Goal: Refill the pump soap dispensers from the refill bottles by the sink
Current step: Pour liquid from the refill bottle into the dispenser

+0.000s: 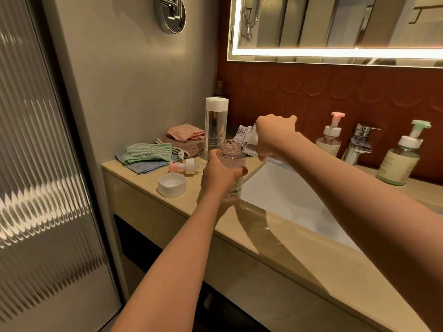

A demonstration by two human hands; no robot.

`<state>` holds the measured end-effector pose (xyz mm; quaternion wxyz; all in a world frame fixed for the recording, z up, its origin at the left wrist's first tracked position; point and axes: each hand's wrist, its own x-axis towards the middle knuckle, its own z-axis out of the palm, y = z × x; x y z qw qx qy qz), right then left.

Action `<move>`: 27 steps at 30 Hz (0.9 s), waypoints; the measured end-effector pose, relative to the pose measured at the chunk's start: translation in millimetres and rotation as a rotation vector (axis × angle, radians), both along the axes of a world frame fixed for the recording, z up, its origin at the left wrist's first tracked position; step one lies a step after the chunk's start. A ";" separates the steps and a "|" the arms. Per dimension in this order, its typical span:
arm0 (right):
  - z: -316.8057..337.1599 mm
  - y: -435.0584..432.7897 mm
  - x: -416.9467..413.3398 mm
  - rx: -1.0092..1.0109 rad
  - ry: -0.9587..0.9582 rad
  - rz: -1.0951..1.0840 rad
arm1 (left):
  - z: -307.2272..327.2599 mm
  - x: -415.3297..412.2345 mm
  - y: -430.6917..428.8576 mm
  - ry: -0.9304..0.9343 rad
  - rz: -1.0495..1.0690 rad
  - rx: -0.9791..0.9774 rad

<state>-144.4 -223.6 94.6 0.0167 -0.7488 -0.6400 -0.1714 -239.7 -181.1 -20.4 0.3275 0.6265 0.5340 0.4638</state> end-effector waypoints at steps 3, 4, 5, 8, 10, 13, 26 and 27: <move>-0.2 0.1 0.3 0.007 0.004 0.003 | 0.6 -0.1 -0.5 -0.004 -0.003 -0.003; -0.4 0.1 0.2 0.007 0.002 0.003 | 0.7 0.0 -0.5 -0.006 -0.003 -0.004; -0.9 0.3 0.3 0.009 -0.001 0.003 | 0.8 0.0 -0.7 -0.007 -0.003 -0.006; -1.6 1.5 0.6 0.016 -0.002 0.006 | 1.0 -0.1 -0.9 -0.008 -0.005 -0.009; -0.8 1.3 0.6 0.014 0.005 0.006 | 1.0 -0.2 -1.0 -0.008 -0.007 -0.009; 0.3 0.8 -0.2 0.001 0.006 -0.001 | 1.0 -0.2 -0.8 -0.006 -0.006 -0.008; 0.1 2.1 -1.1 -0.002 -0.008 -0.012 | 0.5 -0.2 0.2 -0.007 -0.012 -0.009; 0.1 2.1 -1.0 -0.002 -0.010 -0.013 | 0.1 -0.3 0.5 -0.007 -0.009 -0.007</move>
